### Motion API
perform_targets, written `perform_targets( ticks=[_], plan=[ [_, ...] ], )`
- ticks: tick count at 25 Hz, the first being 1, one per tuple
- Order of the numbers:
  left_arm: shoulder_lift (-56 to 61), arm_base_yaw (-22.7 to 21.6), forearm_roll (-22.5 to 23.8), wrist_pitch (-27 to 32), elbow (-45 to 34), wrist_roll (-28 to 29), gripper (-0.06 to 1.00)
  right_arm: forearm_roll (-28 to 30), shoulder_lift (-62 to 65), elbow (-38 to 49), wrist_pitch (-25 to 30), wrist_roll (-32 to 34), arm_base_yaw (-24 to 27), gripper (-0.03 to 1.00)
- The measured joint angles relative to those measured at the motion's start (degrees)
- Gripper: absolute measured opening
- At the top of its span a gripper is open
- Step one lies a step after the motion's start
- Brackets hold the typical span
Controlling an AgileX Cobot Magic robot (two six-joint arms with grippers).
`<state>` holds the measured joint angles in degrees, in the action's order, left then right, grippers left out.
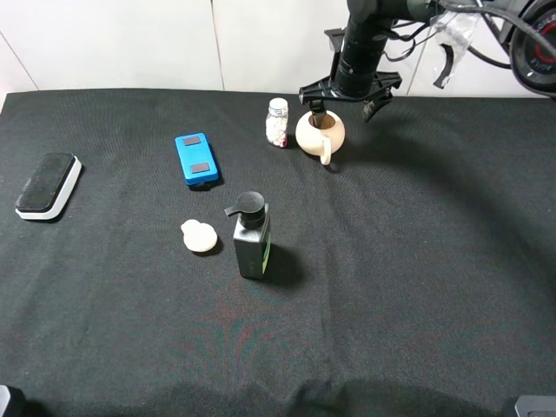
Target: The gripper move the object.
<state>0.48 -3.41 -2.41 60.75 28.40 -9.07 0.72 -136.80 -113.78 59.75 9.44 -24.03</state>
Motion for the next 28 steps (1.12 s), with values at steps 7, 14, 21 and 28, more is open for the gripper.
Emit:
perform_targets(
  ticks=[7, 14, 21, 28],
  plan=[
    [0.0, 0.0, 0.0, 0.0, 0.0, 0.0, 0.99, -0.07, 2.68, 0.0, 2.23, 0.0, 0.0, 0.65],
    [0.0, 0.0, 0.0, 0.0, 0.0, 0.0, 0.99, -0.72, 5.28, 0.0, 5.75, -0.25, 0.0, 0.65],
    [0.0, 0.0, 0.0, 0.0, 0.0, 0.0, 0.99, -1.94, 8.88, 0.0, 9.4, -0.25, 0.0, 0.65],
    [0.0, 0.0, 0.0, 0.0, 0.0, 0.0, 0.99, -5.46, 11.79, 0.0, 10.15, -3.08, 0.0, 0.65]
  ],
)
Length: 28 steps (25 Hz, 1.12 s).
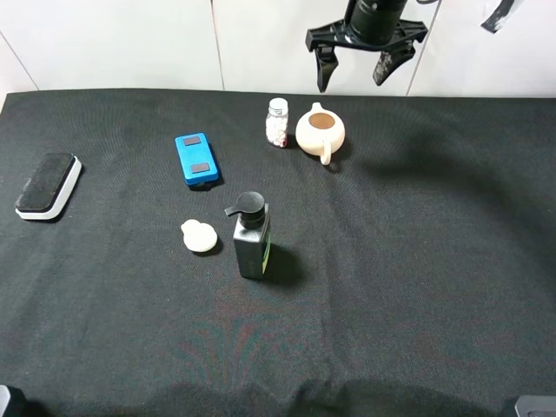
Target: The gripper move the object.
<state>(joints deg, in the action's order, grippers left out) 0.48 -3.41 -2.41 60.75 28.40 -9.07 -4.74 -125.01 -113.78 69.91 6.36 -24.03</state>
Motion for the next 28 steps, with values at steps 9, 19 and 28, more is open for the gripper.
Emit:
perform_targets(
  ticks=[9, 19, 28],
  plan=[
    [0.0, 0.0, 0.0, 0.0, 0.0, 0.0, 0.99, -2.4, 4.4, 0.0, 0.07, -2.32, 0.0, 0.69],
    [0.0, 0.0, 0.0, 0.0, 0.0, 0.0, 0.99, -2.61, 10.7, 0.0, 0.21, -3.02, 0.0, 0.69],
    [0.0, 0.0, 0.0, 0.0, 0.0, 0.0, 0.99, -2.61, 17.63, 5.28, 0.16, -3.15, 0.0, 0.69]
  ],
)
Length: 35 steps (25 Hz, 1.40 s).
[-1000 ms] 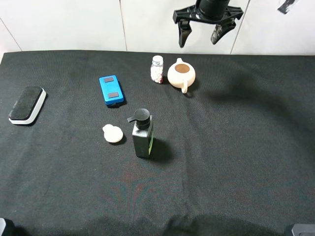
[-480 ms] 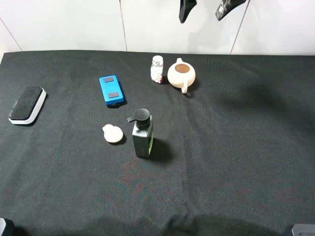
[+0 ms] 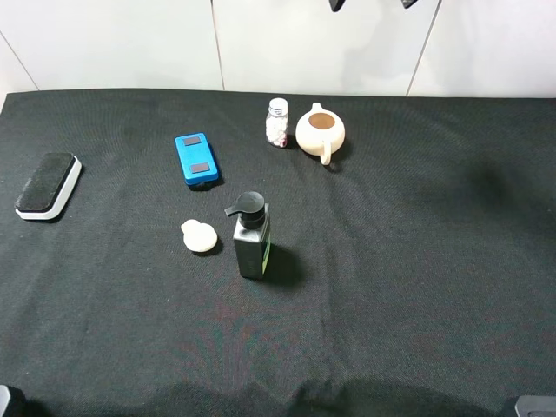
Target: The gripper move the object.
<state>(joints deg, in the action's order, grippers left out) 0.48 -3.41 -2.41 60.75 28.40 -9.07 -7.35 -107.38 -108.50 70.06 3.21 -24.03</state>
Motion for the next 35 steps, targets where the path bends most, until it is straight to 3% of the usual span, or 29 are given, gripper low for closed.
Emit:
perform_targets(
  ticks=[35],
  plan=[
    [0.0, 0.0, 0.0, 0.0, 0.0, 0.0, 0.99, 2.9, 34.8, 30.85, 0.06, 0.0, 0.0, 0.69]
  ],
)
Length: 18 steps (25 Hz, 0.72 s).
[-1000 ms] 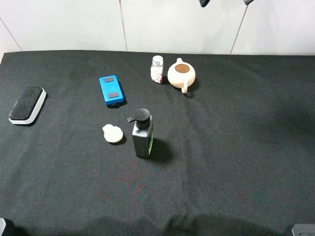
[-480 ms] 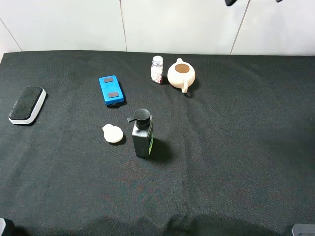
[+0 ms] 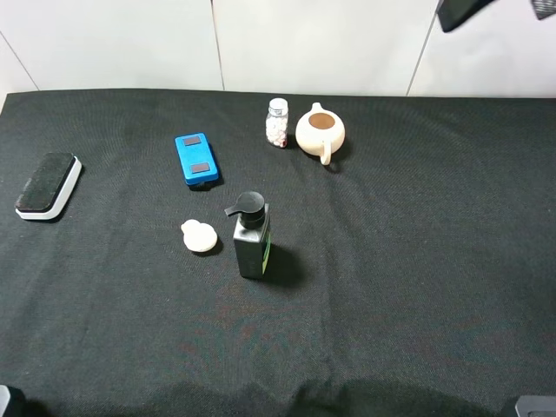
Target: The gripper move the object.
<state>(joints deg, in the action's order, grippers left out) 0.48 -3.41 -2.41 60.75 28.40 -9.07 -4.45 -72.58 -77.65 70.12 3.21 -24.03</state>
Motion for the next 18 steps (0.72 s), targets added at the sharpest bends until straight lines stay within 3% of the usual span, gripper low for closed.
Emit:
perform_targets(
  ticks=[13, 18],
  plan=[
    [0.0, 0.0, 0.0, 0.0, 0.0, 0.0, 0.99, 1.05, 14.82, 14.09, 0.05, 0.0, 0.0, 0.69],
    [0.0, 0.0, 0.0, 0.0, 0.0, 0.0, 0.99, 0.99, 21.8, 20.87, -0.07, 0.0, 3.95, 0.69]
  ],
)
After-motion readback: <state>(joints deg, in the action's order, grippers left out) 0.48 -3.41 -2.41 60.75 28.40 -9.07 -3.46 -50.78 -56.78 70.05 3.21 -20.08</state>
